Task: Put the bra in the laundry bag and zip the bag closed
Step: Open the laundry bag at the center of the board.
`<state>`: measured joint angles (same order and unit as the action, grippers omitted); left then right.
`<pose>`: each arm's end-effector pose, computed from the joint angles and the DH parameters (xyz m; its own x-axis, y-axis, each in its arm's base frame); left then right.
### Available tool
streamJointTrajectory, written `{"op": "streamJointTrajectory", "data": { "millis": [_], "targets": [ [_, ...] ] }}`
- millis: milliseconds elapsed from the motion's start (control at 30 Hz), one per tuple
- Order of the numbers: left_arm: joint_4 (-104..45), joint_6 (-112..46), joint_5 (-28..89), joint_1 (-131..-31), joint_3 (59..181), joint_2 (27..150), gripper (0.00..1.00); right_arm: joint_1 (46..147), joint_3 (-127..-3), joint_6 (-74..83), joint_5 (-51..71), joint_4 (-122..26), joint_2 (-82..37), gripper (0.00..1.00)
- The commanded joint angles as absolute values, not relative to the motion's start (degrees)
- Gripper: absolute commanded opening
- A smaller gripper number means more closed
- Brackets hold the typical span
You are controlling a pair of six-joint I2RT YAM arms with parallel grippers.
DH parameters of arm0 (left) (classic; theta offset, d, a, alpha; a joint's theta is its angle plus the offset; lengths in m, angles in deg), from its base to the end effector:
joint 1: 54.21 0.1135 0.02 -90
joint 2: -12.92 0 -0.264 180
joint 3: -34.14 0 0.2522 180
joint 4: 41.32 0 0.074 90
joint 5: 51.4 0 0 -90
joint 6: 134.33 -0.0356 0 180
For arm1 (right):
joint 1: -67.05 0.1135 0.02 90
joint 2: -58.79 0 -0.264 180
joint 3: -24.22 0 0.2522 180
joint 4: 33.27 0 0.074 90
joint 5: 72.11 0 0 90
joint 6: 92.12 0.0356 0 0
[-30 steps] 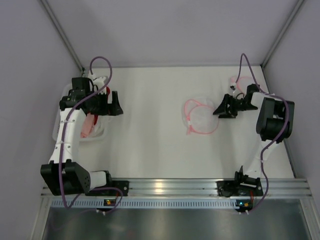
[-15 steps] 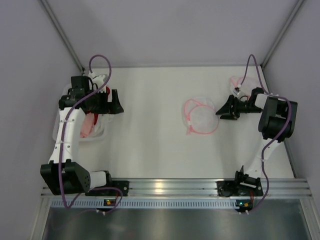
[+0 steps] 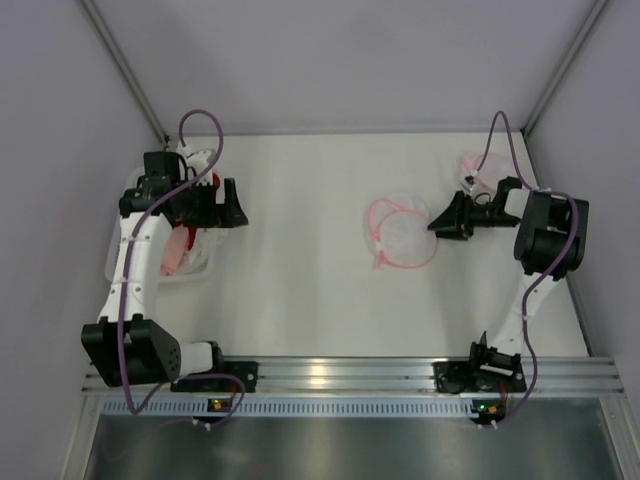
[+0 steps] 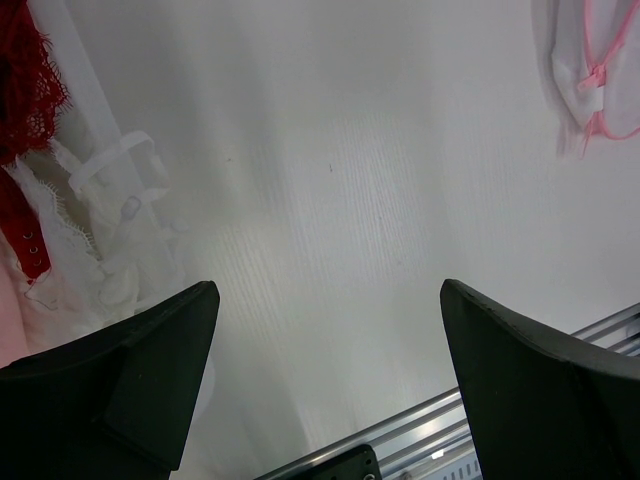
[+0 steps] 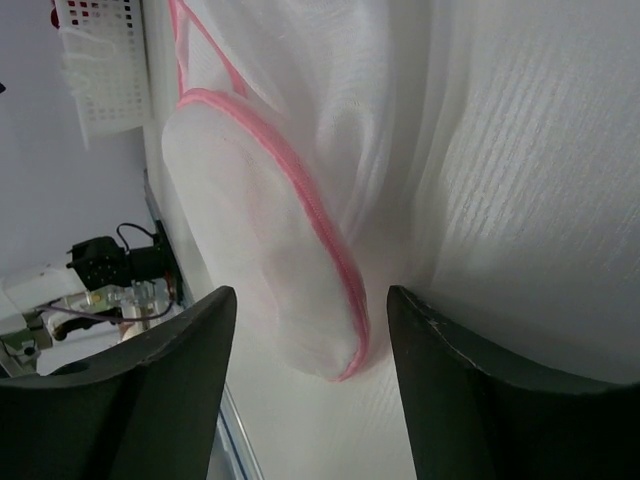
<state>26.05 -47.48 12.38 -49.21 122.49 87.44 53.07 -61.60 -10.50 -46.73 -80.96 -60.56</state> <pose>0.2578 0.0068 0.3430 -0.7899 -0.0196 -0.6129 0.2271 0.9190 -0.3222 0.3700 -0.0590 0.1161 -0.9444 0.1707 -0.2811 -0.1697 0.4792 0.8611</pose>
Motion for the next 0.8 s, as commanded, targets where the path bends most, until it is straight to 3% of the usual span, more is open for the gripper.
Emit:
{"op": "streamJointTrajectory", "data": {
  "millis": [0, 133, 367, 500, 767],
  "targets": [
    [24.39, -47.31, 10.82, -49.28, 124.19, 87.89, 0.99, 53.69, -61.62, -12.05, -48.21, -79.02, -60.40, 0.60],
    [24.47, -47.14, 10.56, -49.28, 124.45, 88.07, 0.99, 53.60, -61.96, -14.33, -49.61, -82.09, -59.78, 0.42],
    [24.47, -47.23, 11.17, -49.28, 124.10, 87.54, 0.99, 53.60, -62.67, -20.39, -52.86, -90.44, -54.87, 0.26],
    [24.47, -47.14, 11.00, -49.28, 123.93, 87.63, 0.99, 53.69, -64.33, -23.90, -54.97, -96.23, -52.66, 0.00],
    [24.47, -47.23, 11.26, -49.28, 123.49, 87.19, 0.98, 55.62, -67.94, -34.19, -58.66, -111.09, -47.66, 0.00]
  ]
}}
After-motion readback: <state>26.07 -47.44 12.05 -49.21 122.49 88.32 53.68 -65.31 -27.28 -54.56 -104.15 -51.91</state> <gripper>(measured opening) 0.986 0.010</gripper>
